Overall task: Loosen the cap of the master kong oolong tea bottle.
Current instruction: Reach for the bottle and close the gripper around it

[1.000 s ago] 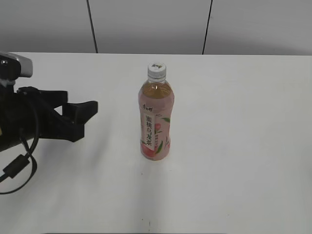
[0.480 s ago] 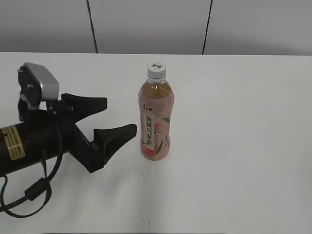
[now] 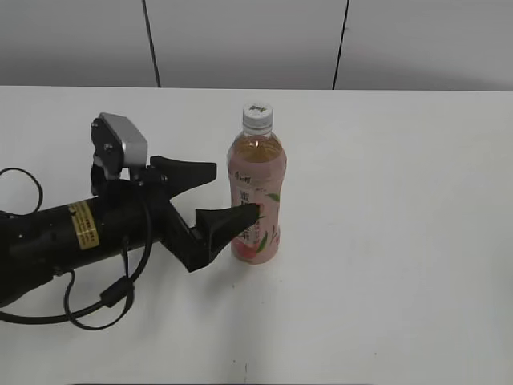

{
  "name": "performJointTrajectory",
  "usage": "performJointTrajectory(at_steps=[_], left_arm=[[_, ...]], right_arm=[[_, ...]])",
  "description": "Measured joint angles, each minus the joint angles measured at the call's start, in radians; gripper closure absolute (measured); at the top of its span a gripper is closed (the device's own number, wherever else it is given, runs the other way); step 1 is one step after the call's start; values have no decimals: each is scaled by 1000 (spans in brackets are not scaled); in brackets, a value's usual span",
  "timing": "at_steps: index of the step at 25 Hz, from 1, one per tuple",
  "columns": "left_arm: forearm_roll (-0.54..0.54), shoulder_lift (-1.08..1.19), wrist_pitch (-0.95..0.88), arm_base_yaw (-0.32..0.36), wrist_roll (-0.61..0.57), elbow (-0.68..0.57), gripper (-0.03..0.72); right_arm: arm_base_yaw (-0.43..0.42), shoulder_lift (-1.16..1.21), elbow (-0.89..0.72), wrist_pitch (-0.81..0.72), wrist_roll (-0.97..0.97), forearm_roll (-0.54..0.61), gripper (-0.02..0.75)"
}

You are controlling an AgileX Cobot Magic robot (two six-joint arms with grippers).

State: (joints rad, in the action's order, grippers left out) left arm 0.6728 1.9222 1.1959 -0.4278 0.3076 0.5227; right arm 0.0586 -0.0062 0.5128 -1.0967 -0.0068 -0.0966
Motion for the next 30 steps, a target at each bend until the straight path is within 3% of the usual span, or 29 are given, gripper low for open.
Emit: performJointTrajectory(at_steps=[13, 17, 21, 30], left_arm=[[-4, 135, -23, -56, 0, 184, 76], [-60, 157, -32, -56, 0, 218, 154], [-90, 157, -33, -59, 0, 224, 285], [31, 133, -70, -58, -9, 227, 293]], right_arm=[[0, 0, 0, 0, 1, 0, 261], [0, 0, 0, 0, 0, 0, 261], [0, 0, 0, 0, 0, 0, 261], [0, 0, 0, 0, 0, 0, 261]])
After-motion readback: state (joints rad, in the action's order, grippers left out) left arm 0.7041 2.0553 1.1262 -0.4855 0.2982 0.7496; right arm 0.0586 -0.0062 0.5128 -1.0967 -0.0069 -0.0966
